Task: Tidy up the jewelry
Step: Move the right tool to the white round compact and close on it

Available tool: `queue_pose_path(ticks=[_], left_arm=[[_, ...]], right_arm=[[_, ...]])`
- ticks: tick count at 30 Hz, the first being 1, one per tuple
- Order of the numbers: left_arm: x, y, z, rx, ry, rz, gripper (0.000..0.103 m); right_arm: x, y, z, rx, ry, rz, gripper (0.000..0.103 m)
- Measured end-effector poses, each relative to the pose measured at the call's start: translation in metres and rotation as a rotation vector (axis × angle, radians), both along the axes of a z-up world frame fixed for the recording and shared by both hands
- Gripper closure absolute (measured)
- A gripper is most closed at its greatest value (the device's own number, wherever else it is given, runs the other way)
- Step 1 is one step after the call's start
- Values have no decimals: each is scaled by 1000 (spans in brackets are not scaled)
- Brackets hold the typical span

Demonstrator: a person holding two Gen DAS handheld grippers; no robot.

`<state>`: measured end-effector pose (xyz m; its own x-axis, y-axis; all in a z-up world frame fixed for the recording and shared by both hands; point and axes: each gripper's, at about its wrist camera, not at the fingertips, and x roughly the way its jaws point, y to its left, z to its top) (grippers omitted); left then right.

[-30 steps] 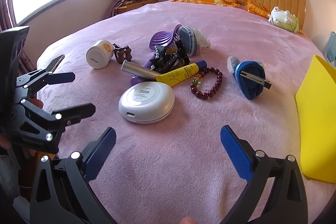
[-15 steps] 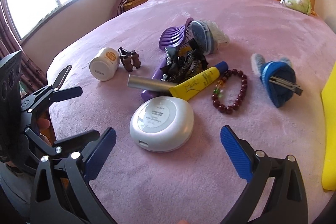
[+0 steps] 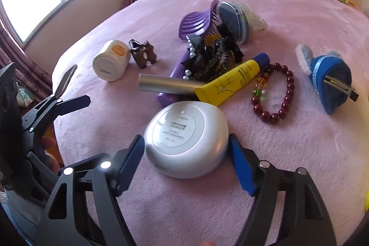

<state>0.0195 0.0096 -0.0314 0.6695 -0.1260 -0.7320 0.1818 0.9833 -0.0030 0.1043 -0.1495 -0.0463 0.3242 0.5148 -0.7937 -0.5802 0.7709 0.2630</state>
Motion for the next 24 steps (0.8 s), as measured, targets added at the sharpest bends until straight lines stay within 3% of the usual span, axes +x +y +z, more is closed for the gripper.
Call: queue_pose_path(ticks=[9, 11, 13, 20, 24], left_arm=[[7, 2, -4, -7, 3, 0, 6], [6, 5, -4, -10, 5, 8, 6], [6, 8, -5, -9, 7, 15, 6], [7, 10, -4, -12, 0, 23, 6], [6, 11, -4, -11, 0, 22, 6]], right_arm=[[25, -6, -9, 132, 156, -62, 28], [27, -13, -2, 195, 167, -73, 49], [28, -19, 5, 219, 171, -68, 56], [14, -17, 23, 240, 147, 11, 56], [-1, 17, 24, 111, 112, 118, 56]])
